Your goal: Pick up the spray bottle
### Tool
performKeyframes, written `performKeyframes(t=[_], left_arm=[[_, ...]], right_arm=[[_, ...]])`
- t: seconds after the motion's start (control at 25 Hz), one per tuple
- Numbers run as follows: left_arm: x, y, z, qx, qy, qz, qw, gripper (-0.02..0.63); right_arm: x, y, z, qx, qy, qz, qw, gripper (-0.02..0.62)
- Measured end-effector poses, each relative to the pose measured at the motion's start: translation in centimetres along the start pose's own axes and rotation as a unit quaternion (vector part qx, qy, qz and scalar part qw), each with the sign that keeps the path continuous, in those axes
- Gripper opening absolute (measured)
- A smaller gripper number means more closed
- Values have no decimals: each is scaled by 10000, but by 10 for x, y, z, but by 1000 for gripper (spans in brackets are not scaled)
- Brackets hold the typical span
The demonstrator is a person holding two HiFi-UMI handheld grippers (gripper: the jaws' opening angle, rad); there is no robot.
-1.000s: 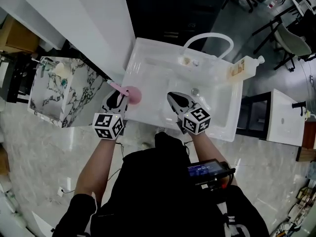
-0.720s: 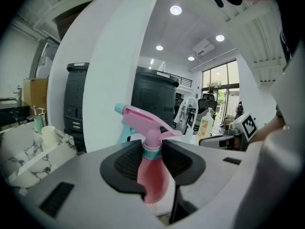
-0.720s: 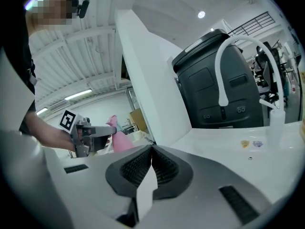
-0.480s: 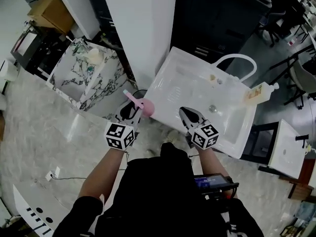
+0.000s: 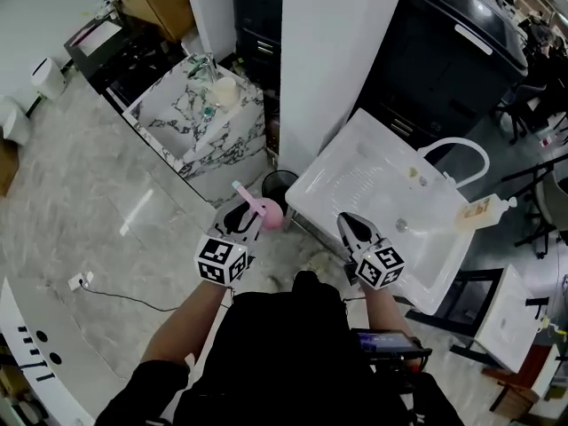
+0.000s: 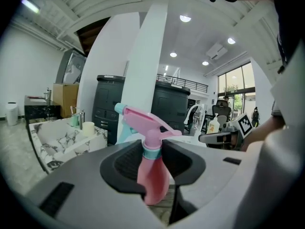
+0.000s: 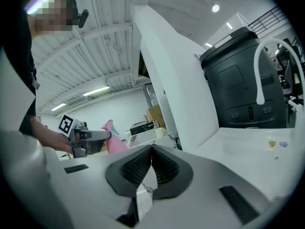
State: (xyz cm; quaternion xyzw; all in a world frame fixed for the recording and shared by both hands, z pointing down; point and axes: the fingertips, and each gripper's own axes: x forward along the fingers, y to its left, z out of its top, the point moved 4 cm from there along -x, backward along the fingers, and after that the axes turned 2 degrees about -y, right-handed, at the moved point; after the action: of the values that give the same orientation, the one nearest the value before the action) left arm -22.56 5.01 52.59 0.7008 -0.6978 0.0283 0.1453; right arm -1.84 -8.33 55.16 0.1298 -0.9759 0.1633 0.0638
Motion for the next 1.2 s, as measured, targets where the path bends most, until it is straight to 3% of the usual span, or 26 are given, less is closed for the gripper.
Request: performKeyframes(t=[0.48,1.2], left_arm=[[-72,33,-38,-362,2,700,9969,135],[-109,37,-55,-401,91,806,9959,135]], right_arm=[[19,44,-21,-196,190,600,9978,26],[30,77,-42,-110,228,797,9965,26]])
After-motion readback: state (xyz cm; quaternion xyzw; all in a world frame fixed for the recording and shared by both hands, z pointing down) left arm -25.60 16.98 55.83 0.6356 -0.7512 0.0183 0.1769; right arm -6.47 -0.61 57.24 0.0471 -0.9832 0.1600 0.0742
